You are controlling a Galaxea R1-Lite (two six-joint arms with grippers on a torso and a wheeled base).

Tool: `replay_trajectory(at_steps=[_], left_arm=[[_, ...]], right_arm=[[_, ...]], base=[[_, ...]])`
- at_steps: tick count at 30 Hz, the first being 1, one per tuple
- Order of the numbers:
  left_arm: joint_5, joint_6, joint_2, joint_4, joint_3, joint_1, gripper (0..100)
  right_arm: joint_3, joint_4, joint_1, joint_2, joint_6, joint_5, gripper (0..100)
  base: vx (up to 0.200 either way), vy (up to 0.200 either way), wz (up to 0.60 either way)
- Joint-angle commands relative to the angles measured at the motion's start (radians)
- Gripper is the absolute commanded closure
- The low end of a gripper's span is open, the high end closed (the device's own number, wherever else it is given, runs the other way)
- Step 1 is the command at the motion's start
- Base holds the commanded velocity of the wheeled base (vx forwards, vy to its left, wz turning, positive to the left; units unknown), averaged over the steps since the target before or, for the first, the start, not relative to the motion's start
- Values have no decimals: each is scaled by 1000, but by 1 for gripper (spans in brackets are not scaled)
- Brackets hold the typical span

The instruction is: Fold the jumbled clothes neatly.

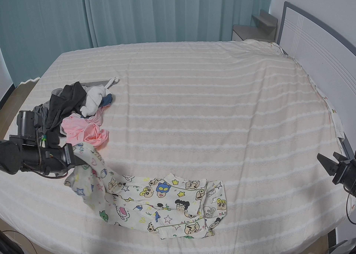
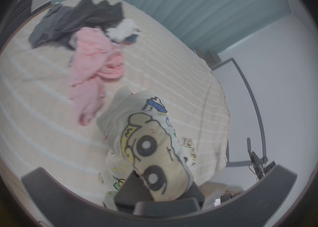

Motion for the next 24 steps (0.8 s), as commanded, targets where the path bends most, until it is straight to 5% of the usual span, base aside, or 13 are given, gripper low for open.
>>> replay_trajectory(at_steps=[1,9,24], left_arm=[[159,-137,-47,10,-115,-377,100],[345,-153,180,-1,-247,-647,100],[433,-226,389,-301,-267,-854,100]], right_arm=[[1,0,-2,5,3,14,0],[1,0,-2,5,3,17,0],[3,1,-2,14,-1,17,0]], base=[[0,0,0],[0,0,0],[0,0,0]])
